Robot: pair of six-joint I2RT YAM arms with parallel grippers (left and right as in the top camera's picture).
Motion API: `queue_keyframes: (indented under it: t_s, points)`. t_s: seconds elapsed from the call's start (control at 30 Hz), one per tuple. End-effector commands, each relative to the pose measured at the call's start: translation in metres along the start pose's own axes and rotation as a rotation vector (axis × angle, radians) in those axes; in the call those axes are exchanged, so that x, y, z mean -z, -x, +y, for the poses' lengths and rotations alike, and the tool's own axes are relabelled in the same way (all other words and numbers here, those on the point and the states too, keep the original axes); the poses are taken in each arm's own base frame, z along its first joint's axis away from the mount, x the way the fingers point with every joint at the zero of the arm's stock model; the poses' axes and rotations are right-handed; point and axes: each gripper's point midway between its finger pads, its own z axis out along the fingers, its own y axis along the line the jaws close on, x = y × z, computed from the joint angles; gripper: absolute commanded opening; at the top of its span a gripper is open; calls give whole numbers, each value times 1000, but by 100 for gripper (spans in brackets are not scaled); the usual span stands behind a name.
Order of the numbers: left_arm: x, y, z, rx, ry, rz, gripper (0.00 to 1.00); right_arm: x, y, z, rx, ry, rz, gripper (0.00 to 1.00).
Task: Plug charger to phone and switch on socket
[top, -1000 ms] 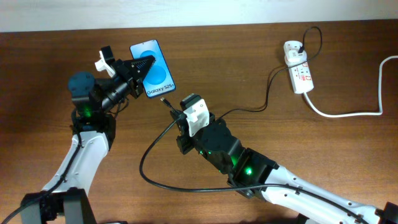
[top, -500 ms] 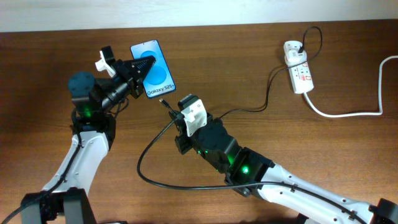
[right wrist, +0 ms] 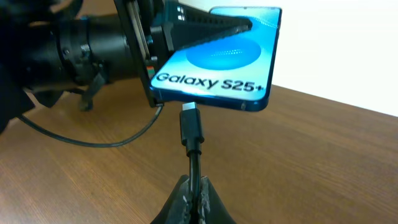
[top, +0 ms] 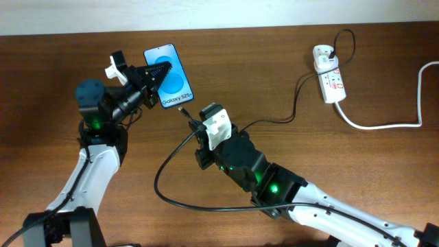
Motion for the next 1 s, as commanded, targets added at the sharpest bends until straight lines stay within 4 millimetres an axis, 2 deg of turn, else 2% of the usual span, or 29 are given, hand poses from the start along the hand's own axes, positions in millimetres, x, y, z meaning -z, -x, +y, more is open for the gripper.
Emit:
queue_keyframes:
  t_s: [0.0, 0.23, 0.37, 0.53, 0.77, 0.97]
  points:
    - [4, 0, -19, -58, -35, 0, 0, 5, 11, 2, -9, 0, -28, 4]
    - [4, 0, -19, -58, -35, 0, 0, 4, 10, 1, -9, -2, -25, 4]
    - [4, 0, -19, -58, -35, 0, 0, 0, 3, 1, -4, -7, -8, 4]
    - [4, 0, -19, -58, -35, 0, 0, -1, 6, 1, -7, -8, -20, 4]
    - [4, 0, -19, -58, -35, 1, 0, -7, -3, -1, -5, -20, 0, 4]
    - [4, 0, -19, -58, -35, 4, 0, -8, 2, -2, -12, -19, -21, 4]
